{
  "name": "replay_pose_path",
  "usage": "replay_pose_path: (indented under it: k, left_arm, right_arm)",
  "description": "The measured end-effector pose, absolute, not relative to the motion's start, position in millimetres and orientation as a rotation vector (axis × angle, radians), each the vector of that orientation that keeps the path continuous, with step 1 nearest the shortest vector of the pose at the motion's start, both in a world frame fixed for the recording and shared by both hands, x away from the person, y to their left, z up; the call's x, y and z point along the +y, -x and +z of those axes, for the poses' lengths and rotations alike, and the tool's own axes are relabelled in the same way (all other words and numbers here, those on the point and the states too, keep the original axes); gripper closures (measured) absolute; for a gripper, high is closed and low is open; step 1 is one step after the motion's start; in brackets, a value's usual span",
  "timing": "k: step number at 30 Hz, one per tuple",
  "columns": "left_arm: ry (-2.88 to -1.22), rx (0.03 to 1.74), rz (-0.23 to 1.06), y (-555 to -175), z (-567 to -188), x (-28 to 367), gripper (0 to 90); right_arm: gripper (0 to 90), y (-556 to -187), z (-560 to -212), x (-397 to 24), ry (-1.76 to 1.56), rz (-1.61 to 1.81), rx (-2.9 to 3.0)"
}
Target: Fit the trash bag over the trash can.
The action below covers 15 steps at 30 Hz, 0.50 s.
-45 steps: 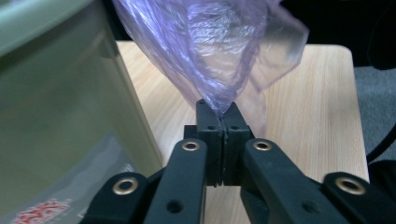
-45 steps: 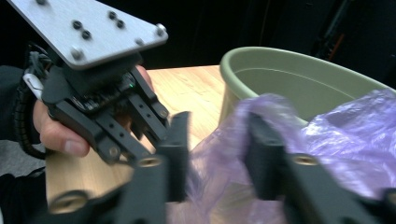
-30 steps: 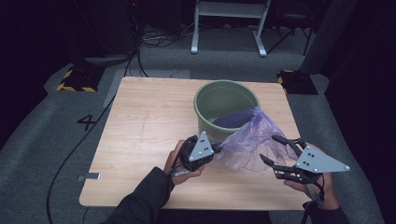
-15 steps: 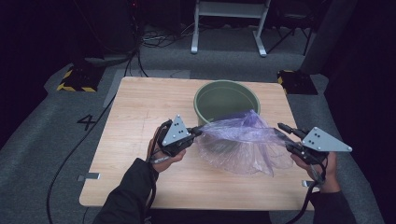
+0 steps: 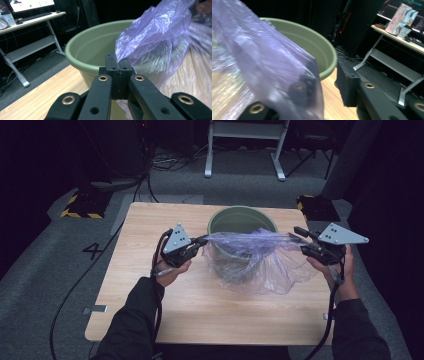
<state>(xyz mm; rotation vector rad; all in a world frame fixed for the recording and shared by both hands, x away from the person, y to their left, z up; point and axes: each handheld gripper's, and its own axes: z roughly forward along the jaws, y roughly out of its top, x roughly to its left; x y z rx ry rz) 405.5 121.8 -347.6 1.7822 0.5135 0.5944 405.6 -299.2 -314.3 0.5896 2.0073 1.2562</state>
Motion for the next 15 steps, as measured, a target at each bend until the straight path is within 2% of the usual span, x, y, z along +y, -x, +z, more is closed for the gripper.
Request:
replay_pose_path:
  k: [2,7,14,15]
  left_arm:
    - [-1.772,0.528,0.604,-410.6,-343.8,124.0,89.8]
    - [-1.772,0.561,0.617,-426.6,-337.0,126.7,89.8]
    - [-1.796,0.638,0.617,-446.6,-343.0,123.8,89.7]
    - [-1.794,0.669,0.627,-447.6,-344.0,123.1,86.9]
  right_arm:
    - [68.2,-412.7,-311.1,-299.2,-0.613,1.246,2.007]
    - [80.0,-428.9,-310.9,-295.3,-0.625,1.223,2.015]
    - [78.5,-453.4,-319.0,-293.3,-0.729,1.242,2.053]
    - [79.7,-455.2,-320.3,-292.8,-0.743,1.25,2.057]
